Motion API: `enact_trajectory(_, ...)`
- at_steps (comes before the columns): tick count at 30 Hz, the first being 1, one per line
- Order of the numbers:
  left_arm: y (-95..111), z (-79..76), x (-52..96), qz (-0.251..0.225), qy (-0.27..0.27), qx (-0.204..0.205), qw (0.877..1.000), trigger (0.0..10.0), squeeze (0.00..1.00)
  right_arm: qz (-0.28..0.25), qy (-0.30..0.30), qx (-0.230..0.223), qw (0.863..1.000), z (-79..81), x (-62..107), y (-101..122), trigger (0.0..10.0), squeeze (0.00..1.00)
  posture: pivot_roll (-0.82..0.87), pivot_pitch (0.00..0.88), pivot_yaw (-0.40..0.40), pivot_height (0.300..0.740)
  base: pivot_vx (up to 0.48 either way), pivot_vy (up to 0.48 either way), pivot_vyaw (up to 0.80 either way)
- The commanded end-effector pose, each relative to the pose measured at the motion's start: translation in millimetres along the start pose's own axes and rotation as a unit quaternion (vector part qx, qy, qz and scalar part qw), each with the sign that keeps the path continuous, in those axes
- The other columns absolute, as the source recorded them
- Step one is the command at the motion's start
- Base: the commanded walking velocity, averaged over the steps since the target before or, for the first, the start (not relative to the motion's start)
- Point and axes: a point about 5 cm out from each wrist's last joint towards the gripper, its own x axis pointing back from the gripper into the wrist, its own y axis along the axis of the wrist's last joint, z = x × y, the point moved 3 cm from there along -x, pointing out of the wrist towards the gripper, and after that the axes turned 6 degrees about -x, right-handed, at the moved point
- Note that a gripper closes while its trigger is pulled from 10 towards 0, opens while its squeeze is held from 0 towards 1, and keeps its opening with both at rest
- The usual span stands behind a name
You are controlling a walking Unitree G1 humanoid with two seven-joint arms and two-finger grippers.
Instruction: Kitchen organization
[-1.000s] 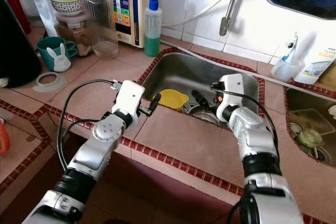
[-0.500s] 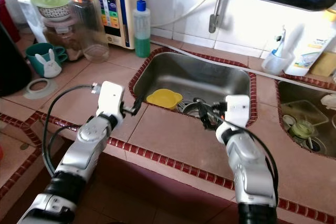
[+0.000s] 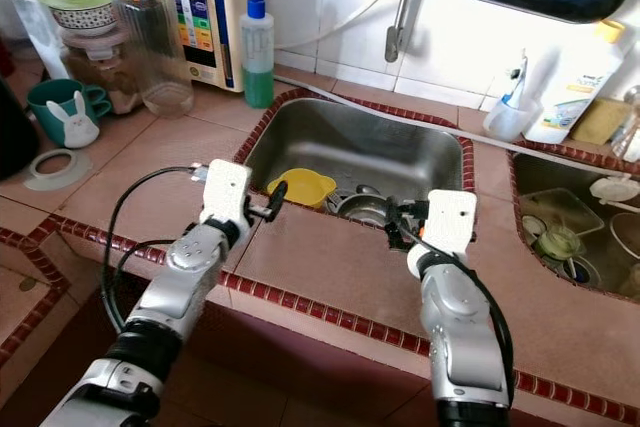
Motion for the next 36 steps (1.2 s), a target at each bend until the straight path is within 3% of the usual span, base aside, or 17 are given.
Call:
enact_trajectory(1,-5,0.6,-1.9,0.012,0.000,0.009,1.000,10.0,0.00,-0.006,-0.018,0.000,1.000,-7.4,1.3,0,10.0,0.00,0.02,0.000,0.004,0.740,0.000,0.000,0.00)
enact_trajectory(5,-8,-3.6,-2.1,0.018,-0.012,0.013,1.000,10.0,0.00,-0.016,-0.043,0.012,0.999,-23.0,-1.2,1,10.0,0.00,0.02,0.000,0.048,0.740,0.000,0.000,0.00)
enact_trajectory(8,-6,-7.8,-1.5,0.011,-0.022,0.008,1.000,10.0,0.00,-0.031,-0.058,-0.005,0.998,-33.9,-3.0,8,10.0,0.00,0.03,0.000,0.042,0.740,0.000,0.000,0.00)
enact_trajectory(14,-3,-4.6,-2.8,0.003,-0.010,0.010,1.000,10.0,0.00,-0.035,-0.065,0.004,0.997,-43.0,-6.0,10,10.0,0.00,0.08,0.000,-0.001,0.740,0.000,0.000,0.00)
enact_trajectory(20,-4,6.5,-1.4,0.001,0.019,0.033,0.999,10.0,0.00,-0.045,-0.051,0.007,0.998,-37.6,-10.6,20,10.0,0.00,0.07,0.000,-0.022,0.740,0.000,0.000,-0.09)
enact_trajectory(26,-1,6.2,-1.9,-0.003,0.017,0.041,0.999,10.0,0.00,-0.044,-0.041,0.007,0.998,-32.3,-9.6,20,10.0,0.00,0.07,0.000,-0.030,0.740,0.000,0.000,-0.56)
enact_trajectory(28,-3,8.2,-2.3,0.011,0.023,0.066,0.997,10.0,0.00,-0.040,-0.037,0.006,0.999,-29.4,-7.5,18,10.0,0.00,0.07,0.000,-0.035,0.740,0.000,0.000,-0.56)
enact_trajectory(36,15,13.0,1.7,-0.030,0.032,0.064,0.997,10.0,0.00,-0.043,-0.026,0.003,0.999,-23.4,-4.4,21,10.0,0.00,0.08,0.000,-0.047,0.740,0.000,0.000,-0.49)
